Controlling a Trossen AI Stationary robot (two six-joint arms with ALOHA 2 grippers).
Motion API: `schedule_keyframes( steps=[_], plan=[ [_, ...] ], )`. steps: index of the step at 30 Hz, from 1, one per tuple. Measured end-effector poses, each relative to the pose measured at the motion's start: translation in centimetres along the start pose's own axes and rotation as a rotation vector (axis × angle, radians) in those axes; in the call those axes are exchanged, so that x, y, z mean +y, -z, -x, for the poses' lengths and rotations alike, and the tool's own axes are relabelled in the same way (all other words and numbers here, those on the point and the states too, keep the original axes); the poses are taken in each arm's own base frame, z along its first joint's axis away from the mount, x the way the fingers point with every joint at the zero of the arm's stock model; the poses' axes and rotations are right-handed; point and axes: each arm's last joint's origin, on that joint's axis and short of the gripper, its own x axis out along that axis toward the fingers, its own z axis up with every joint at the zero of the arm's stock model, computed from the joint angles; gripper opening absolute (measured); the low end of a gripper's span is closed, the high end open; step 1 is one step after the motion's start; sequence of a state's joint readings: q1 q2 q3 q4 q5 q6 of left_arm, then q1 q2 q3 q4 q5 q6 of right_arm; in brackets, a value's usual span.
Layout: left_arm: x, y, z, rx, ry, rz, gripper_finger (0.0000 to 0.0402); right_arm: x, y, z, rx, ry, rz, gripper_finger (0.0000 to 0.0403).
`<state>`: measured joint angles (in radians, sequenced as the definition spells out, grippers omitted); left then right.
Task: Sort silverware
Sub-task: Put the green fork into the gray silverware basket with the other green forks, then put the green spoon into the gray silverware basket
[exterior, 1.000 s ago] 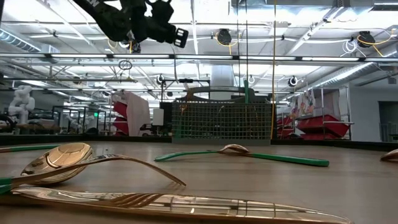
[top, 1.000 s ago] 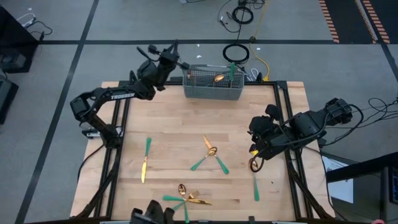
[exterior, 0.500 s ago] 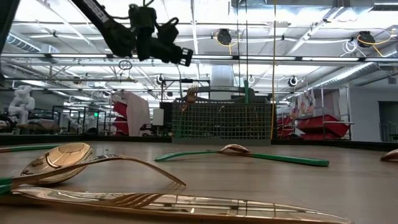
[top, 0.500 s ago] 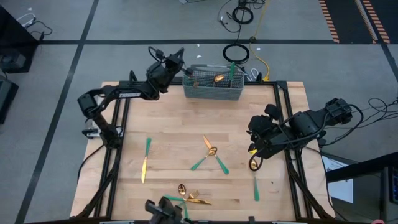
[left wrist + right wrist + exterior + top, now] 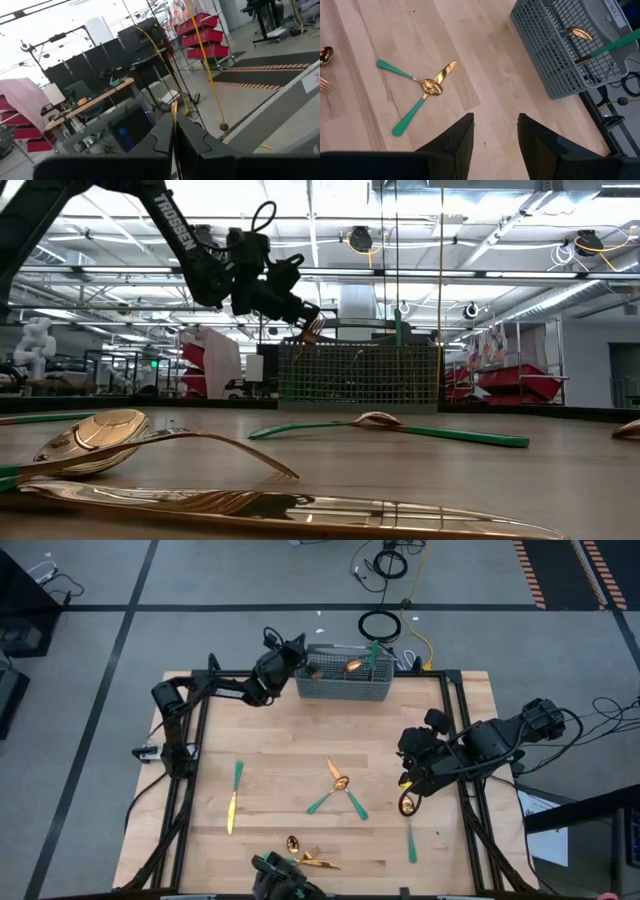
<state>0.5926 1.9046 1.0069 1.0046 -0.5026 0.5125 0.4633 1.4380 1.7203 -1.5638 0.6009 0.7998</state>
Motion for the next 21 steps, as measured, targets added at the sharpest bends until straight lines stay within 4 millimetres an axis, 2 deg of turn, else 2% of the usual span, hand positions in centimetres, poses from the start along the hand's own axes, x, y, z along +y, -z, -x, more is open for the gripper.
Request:
schedule_keyframes(
  steps=[5,14,19,21],
  plan=[
    [-0.1,-0.2,0.1,-0.001,0.005,-0.001,0.003,0.0,-0.1,0.0,-0.003,0.002,-0.006,0.016],
    [1.0,-2.3,0.8,-0.021,0.005,0.025,0.0033,0.1,-0.2,-0.1,-0.017,-0.004,-0.029,0.0249],
    [1.8,-3.2,1.3,0.027,0.037,0.14,0.0034,0.1,-0.3,-0.1,-0.019,-0.011,-0.048,0.0274],
    [2.2,-4.3,1.8,0.007,0.043,0.175,0.0034,0.2,-0.4,-0.1,-0.025,-0.018,-0.054,0.0277]
  ],
)
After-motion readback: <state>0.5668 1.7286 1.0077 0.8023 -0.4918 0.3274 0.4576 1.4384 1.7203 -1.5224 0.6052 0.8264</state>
